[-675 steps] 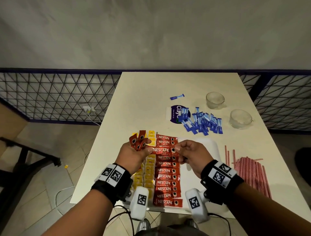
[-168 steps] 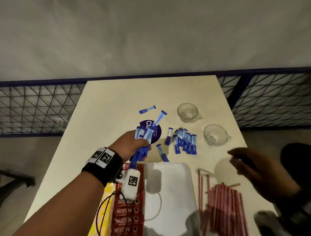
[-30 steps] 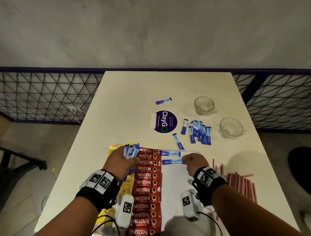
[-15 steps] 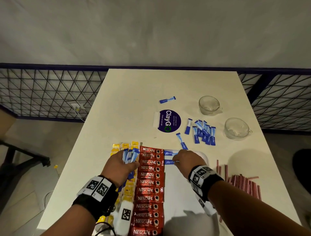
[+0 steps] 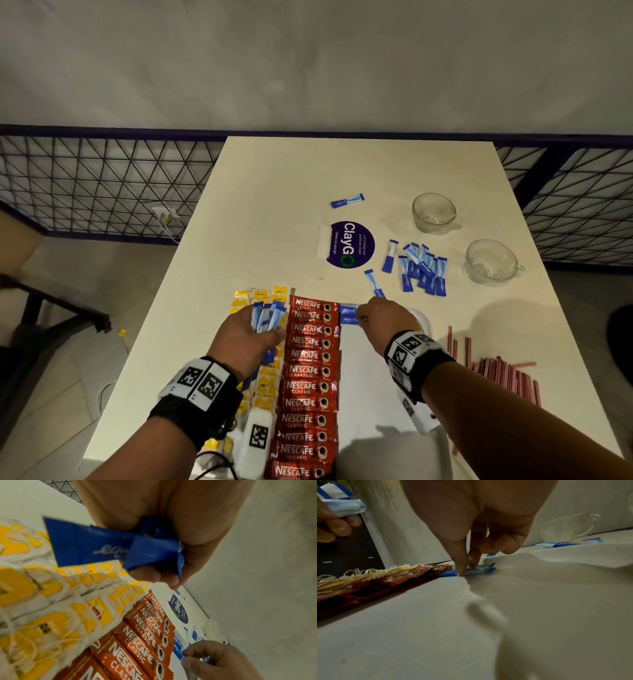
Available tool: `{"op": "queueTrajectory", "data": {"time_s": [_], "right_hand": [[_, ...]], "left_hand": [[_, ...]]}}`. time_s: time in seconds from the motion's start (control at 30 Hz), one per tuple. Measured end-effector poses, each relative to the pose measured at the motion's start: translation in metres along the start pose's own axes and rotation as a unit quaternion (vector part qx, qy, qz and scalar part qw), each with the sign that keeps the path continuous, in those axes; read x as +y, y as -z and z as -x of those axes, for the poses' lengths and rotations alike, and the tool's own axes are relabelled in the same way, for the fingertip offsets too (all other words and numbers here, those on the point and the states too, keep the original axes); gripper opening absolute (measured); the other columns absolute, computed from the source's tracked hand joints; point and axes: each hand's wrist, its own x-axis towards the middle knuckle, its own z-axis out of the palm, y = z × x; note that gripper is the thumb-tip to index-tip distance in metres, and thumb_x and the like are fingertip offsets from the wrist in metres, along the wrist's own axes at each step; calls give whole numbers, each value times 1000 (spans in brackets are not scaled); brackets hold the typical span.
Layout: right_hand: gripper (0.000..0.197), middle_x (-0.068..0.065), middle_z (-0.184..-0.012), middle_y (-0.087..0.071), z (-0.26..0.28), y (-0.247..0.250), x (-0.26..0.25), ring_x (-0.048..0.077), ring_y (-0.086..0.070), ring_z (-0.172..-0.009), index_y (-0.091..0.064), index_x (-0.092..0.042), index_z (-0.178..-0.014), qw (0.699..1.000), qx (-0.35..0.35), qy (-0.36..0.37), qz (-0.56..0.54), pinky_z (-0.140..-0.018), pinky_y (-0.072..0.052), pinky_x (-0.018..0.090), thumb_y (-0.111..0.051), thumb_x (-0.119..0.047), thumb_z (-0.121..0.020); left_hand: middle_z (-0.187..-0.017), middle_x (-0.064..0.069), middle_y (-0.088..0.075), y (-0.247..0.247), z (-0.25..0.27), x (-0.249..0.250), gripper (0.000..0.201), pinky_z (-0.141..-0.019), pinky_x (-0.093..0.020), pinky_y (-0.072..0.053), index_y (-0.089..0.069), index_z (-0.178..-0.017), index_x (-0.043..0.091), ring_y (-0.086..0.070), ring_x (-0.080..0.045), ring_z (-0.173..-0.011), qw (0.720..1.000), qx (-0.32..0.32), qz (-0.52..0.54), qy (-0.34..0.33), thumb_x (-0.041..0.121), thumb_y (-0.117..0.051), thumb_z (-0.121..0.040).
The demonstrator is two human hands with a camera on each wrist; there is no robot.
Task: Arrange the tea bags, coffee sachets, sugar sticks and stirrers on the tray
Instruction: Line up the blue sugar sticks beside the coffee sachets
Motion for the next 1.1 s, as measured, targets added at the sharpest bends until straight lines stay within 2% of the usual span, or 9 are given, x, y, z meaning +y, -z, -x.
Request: {"op": "queueTrajectory", "data": {"time_s": [0.3, 0.4, 0.47, 0.53, 0.6, 0.67, 0.77, 0.93, 1.1], "right_hand": [[25, 3, -111, -61, -1, 5, 1, 22, -59, -98, -63, -22, -114, 999, -8, 10, -31, -81, -45, 29, -45, -31, -98], [30, -3, -109, -60, 5, 25, -9, 16, -57, -100, -62, -24, -114, 993, 17, 5, -113, -85, -44, 28, -48, -43, -96], [30, -9, -101, -62, 12, 43, -24, 10, -57, -91, -63, -27, -110, 970, 45, 23, -237, -83, -46, 26, -54, -48, -91], [22, -15, -91, -63, 20, 58, -40, 0, -56, -77, -66, -29, -105, 938, 35, 44, -343, -72, -46, 19, -63, -43, -88], [9, -16, -77, -62, 26, 64, -47, -5, -54, -63, -68, -27, -94, 925, 26, 60, -374, -58, -40, 8, -68, -32, -86], [3, -16, -68, -60, 29, 64, -43, -9, -53, -61, -67, -28, -84, 919, 29, 58, -388, -56, -39, 7, -68, -25, -87], [10, -12, -70, -62, 31, 58, -35, -4, -53, -59, -64, -28, -79, 893, 40, 28, -447, -59, -38, 10, -68, -21, -87], [17, -4, -82, -64, 37, 45, -35, 3, -55, -64, -65, -24, -92, 856, -10, 13, -517, -65, -46, 19, -76, -22, -80], [9, -2, -73, -62, 47, 35, -31, 6, -52, -59, -65, -21, -84, 837, -5, -22, -547, -54, -43, 16, -69, -13, -86]], "left_hand": [[-58, 5, -63, -2, -2, -1, 18, -68, -47, -54, -64, -79, 23, -61, -23, -58, 1000, -14, 4, 6, 10, -77, -78], [-65, 0, -64, -4, 0, 6, 17, -63, -35, -52, -63, -84, 19, -60, -19, -56, 999, -46, -1, 11, 11, -77, -79], [-71, 0, -65, -8, 1, 13, 19, -61, -26, -49, -63, -87, 18, -60, -15, -60, 997, -78, -27, 1, 17, -79, -77], [-71, 4, -62, -13, 1, 21, 20, -62, -25, -47, -62, -84, 18, -57, -13, -62, 994, -105, -33, -13, 17, -80, -75], [-69, 7, -62, -18, 0, 29, 22, -64, -25, -46, -65, -89, 16, -56, -11, -61, 991, -126, -28, -26, 16, -81, -74], [-67, 11, -65, -20, -2, 35, 24, -63, -22, -47, -67, -92, 20, -59, -4, -60, 990, -137, -3, -36, 15, -82, -74], [-61, 22, -65, -21, -2, 37, 26, -60, -15, -44, -65, -85, 29, -58, 6, -56, 987, -152, 15, -50, 13, -82, -74], [-71, 15, -68, -28, 1, 34, 35, -66, -24, -48, -70, -91, 26, -60, -1, -64, 981, -184, 13, -52, 21, -87, -62], [-66, 14, -68, -32, 5, 29, 31, -64, -22, -48, -67, -88, 21, -60, 0, -60, 981, -190, 26, -40, 12, -88, -66]]}}
